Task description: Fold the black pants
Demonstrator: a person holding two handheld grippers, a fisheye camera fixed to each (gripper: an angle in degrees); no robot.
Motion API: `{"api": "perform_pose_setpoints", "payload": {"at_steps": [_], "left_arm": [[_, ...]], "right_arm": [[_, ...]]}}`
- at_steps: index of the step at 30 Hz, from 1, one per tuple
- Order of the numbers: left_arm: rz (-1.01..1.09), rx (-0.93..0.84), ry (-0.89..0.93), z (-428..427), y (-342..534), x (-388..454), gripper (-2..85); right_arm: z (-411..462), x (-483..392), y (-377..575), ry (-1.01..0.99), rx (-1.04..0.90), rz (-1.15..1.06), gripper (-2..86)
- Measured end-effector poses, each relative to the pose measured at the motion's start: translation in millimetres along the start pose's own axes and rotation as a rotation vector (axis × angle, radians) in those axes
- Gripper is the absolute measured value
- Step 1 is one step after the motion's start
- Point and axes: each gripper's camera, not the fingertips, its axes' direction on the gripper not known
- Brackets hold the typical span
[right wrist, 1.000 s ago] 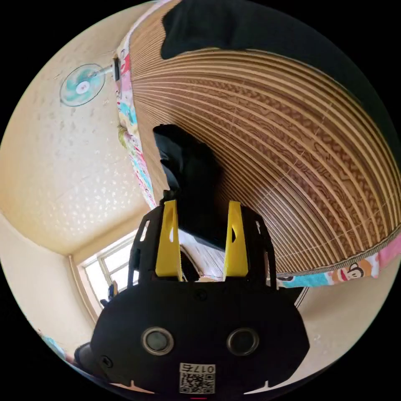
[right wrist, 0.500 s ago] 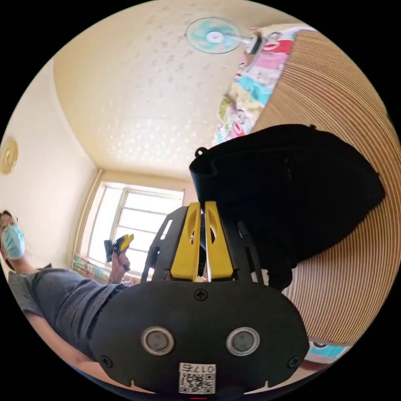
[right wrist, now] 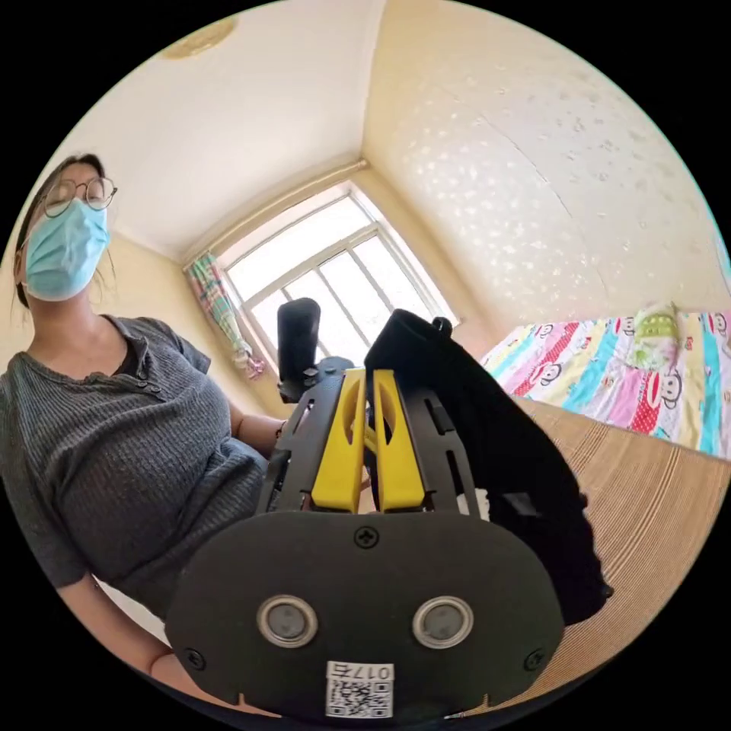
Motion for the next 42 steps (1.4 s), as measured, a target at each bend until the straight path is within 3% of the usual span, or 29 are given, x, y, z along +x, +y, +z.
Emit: {"api": "perform_pose_setpoints", "payload": {"at_steps": [2, 4, 7, 11, 16, 21, 23, 28, 31, 35, 38, 42], "left_arm": [[-0.003, -0.054, -0.065, 0, -4, 8, 16.2], [-0.035, 0.055, -0.106, -28, 9, 7, 11.0], [-0.112, 0.207, -0.024, -81, 32, -16, 8.5], [-0.196, 0.383, 0.001, -165, 54, -47, 7.9], [-0.147, 0.595, 0.147, -277, 55, -67, 7.9], [-0.012, 0.782, 0.169, -385, 50, -49, 7.6], [0.043, 0.851, 0.182, -427, 45, -35, 7.5], [0.134, 0.925, 0.214, -494, 37, -1, 7.4], [0.171, 0.939, 0.274, -527, 44, 10, 7.5], [0.134, 0.965, 0.445, -581, 90, -9, 7.9], [0.088, 1.001, 0.386, -623, 136, -29, 8.0], [-0.040, 0.904, 0.305, -641, 171, -66, 8.1]], "right_arm": [[22, -22, -3, -0.023, -0.022, -0.031, 1.6], [39, -41, -3, 0.020, -0.046, -0.049, 1.4], [56, -76, 1, 0.053, -0.078, -0.109, 0.9], [38, -133, 29, 0.032, 0.101, -0.242, 0.8], [18, -177, 94, 0.391, 0.191, -0.240, 3.2], [11, -185, 167, 0.678, 0.361, 0.032, 12.8], [24, -183, 179, 0.678, 0.331, 0.047, 15.6], [122, -200, 160, 0.634, 0.047, -0.069, 20.2], [160, -229, 132, 0.615, 0.091, -0.174, 19.4], [131, -278, 86, 0.378, 0.321, -0.280, 6.7], [121, -323, 60, 0.279, 0.326, -0.432, 4.3], [140, -372, 29, 0.406, 0.364, -0.500, 3.5]]}}
